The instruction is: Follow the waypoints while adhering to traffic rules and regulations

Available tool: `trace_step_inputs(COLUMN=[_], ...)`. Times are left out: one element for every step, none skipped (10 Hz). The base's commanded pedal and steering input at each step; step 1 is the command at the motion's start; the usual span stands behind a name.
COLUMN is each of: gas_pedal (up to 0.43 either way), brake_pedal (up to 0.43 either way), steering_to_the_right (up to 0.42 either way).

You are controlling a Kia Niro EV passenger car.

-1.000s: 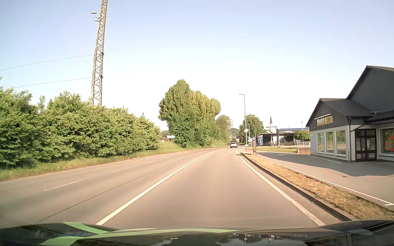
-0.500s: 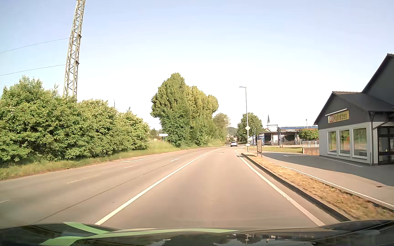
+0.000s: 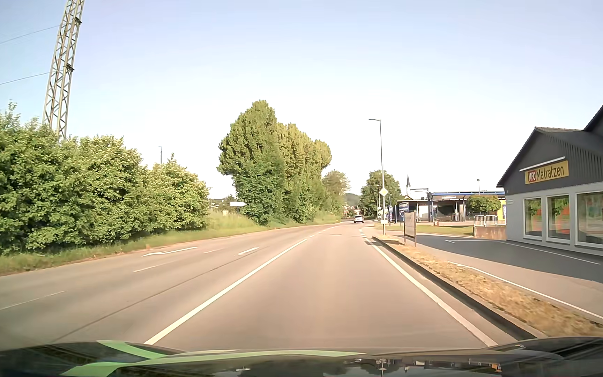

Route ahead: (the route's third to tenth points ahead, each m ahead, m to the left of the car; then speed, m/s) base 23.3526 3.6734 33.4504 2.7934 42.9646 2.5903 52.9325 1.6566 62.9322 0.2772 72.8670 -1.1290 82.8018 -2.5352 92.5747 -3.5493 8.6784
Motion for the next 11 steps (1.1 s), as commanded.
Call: trace_step_inputs(gas_pedal=[0.079,0.11,0.118,0.118,0.118,0.118,0.087,0.0,0.0,0.0,0.0], brake_pedal=[0.0,0.0,0.0,0.0,0.0,0.0,0.0,0.0,0.0,0.0,0.0], steering_to_the_right=[0.007,0.007,0.007,0.006,0.006,0.006,0.005,0.005,0.006,0.006,0.006])
